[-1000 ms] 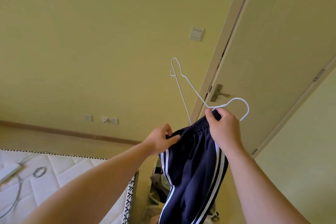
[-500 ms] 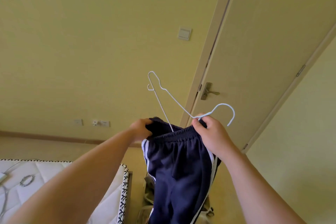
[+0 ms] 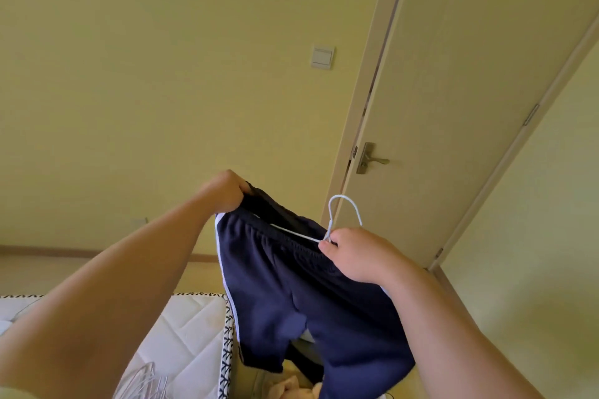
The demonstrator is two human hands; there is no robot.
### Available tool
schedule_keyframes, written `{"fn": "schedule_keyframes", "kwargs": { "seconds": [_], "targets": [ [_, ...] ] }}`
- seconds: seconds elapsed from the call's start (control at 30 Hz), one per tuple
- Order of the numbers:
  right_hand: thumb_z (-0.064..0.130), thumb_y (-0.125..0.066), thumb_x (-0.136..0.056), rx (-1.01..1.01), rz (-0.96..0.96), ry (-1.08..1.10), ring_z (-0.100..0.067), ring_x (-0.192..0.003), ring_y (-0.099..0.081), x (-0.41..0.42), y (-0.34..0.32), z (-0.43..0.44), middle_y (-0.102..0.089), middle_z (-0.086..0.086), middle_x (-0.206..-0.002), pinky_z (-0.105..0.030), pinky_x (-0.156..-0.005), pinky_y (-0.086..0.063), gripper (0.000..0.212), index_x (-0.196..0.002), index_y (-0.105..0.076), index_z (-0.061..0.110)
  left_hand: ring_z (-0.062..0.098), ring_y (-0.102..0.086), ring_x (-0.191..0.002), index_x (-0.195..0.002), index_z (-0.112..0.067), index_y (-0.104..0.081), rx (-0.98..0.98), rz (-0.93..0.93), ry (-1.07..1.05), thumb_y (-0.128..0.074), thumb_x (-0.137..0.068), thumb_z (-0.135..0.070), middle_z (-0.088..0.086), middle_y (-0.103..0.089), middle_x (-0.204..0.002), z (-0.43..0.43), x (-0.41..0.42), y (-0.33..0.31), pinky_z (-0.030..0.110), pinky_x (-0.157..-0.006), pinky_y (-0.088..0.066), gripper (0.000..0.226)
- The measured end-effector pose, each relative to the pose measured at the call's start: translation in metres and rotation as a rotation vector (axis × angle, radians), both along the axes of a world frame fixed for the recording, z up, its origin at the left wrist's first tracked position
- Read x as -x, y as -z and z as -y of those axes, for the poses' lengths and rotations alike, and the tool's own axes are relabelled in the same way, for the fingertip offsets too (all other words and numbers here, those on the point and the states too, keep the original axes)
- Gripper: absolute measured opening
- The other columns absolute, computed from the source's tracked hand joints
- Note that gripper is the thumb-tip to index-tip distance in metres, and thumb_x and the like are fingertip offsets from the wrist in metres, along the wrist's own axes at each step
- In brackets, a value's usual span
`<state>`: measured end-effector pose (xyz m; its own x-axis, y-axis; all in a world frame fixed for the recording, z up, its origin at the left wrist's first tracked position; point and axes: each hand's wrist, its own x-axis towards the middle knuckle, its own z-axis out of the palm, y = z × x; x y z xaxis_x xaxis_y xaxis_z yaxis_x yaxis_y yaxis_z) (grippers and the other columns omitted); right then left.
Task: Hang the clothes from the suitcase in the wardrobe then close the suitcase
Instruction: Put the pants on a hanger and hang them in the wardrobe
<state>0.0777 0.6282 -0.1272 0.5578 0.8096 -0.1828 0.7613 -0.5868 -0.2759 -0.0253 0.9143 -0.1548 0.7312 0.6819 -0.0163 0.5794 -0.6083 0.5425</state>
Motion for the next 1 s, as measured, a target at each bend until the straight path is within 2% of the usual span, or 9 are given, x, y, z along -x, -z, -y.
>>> {"fn": "schedule_keyframes", "kwargs": {
  "seconds": [0.1,0.27,0.37,0.43,0.5,0.67,0.77,0.87,1.0],
  "targets": [
    [0.048,-0.034,-0.105,-0.077,0.108,0.030,-0.016,-0.063,-0.051,-0.004,-0.003,-0.003,-0.055,0.007,-0.070,-0.032,-0.056,-0.036,0.040,-0.071,-0.043,0.028,0.021,-0.066,-0.086,-0.102,-0.036,-0.078,-0.174,-0.083,0.115,-0.037,-0.084,0.004,-0.007,-0.068,-0.106,0.037,-0.014,-0.015,0.036,-0.076,-0.061,0.061],
    [0.049,-0.038,-0.105,-0.261,0.160,0.106,-0.015,-0.057,-0.047,-0.021,-0.002,0.005,-0.051,0.007,-0.062,-0.032,-0.053,-0.036,0.039,-0.069,-0.038,0.033,0.024,-0.062,-0.086,-0.104,-0.023,-0.074,-0.223,-0.129,0.243,-0.038,-0.084,0.004,-0.001,-0.062,-0.100,0.067,-0.027,-0.027,0.036,-0.073,-0.058,0.049],
    [0.048,-0.042,-0.104,-0.345,0.201,0.123,-0.014,-0.059,-0.047,-0.025,0.002,0.006,-0.051,0.007,-0.065,-0.032,-0.053,-0.038,0.040,-0.068,-0.037,0.031,0.022,-0.059,-0.082,-0.081,-0.028,-0.061,-0.277,-0.135,0.334,-0.058,-0.083,-0.024,-0.005,-0.057,-0.091,0.069,-0.028,-0.026,0.037,-0.070,-0.055,0.005],
    [0.047,-0.043,-0.104,-0.399,0.201,0.120,-0.011,-0.060,-0.047,-0.027,0.003,0.007,-0.050,0.008,-0.068,-0.030,-0.053,-0.035,0.040,-0.067,-0.036,0.032,0.019,-0.054,-0.077,-0.073,-0.027,-0.048,-0.335,-0.115,0.390,-0.064,-0.083,-0.054,-0.008,-0.051,-0.085,0.067,-0.032,-0.016,0.038,-0.069,-0.050,0.033],
    [0.047,-0.045,-0.103,-0.438,0.198,0.116,-0.010,-0.066,-0.050,-0.031,0.005,0.011,-0.053,0.009,-0.075,-0.030,-0.056,-0.039,0.035,-0.071,-0.042,0.032,0.018,-0.049,-0.072,-0.069,-0.025,-0.043,-0.322,-0.044,0.396,-0.061,-0.087,-0.066,-0.006,-0.049,-0.082,0.062,-0.037,-0.011,0.038,-0.068,-0.047,0.048],
    [0.042,-0.048,-0.102,-0.469,0.241,0.184,-0.010,-0.090,-0.056,-0.060,0.013,0.037,-0.058,0.017,-0.096,-0.034,-0.077,-0.051,0.011,-0.097,-0.056,0.037,0.018,-0.054,-0.073,-0.066,-0.032,-0.042,-0.281,0.158,0.396,-0.060,-0.094,-0.054,-0.008,-0.049,-0.084,0.044,-0.045,-0.013,0.041,-0.070,-0.051,0.040],
    [0.036,-0.047,-0.103,-0.460,0.154,0.273,-0.005,-0.083,-0.057,-0.070,0.011,0.050,-0.060,0.020,-0.092,-0.031,-0.077,-0.050,0.011,-0.098,-0.056,0.039,0.015,-0.052,-0.071,-0.064,-0.034,-0.040,-0.294,0.255,0.417,-0.067,-0.093,-0.044,-0.009,-0.050,-0.082,0.044,-0.047,-0.013,0.036,-0.067,-0.048,0.041],
    [0.029,-0.043,-0.101,-0.391,0.162,0.339,-0.005,-0.065,-0.049,-0.069,0.003,0.048,-0.055,0.015,-0.072,-0.032,-0.075,-0.043,0.017,-0.100,-0.059,0.034,0.014,-0.048,-0.067,-0.064,-0.031,-0.043,-0.261,0.295,0.381,-0.072,-0.091,-0.041,-0.007,-0.050,-0.080,0.048,-0.055,-0.012,0.030,-0.060,-0.040,0.041],
    [0.031,-0.039,-0.096,-0.298,0.181,0.323,-0.016,-0.080,-0.053,-0.063,-0.003,0.040,-0.057,0.012,-0.080,-0.039,-0.088,-0.042,0.017,-0.099,-0.056,0.032,0.018,-0.052,-0.067,-0.067,-0.022,-0.051,-0.198,0.293,0.379,-0.072,-0.090,-0.043,-0.006,-0.052,-0.080,0.057,-0.065,-0.007,0.027,-0.060,-0.039,0.037]
  ]
}}
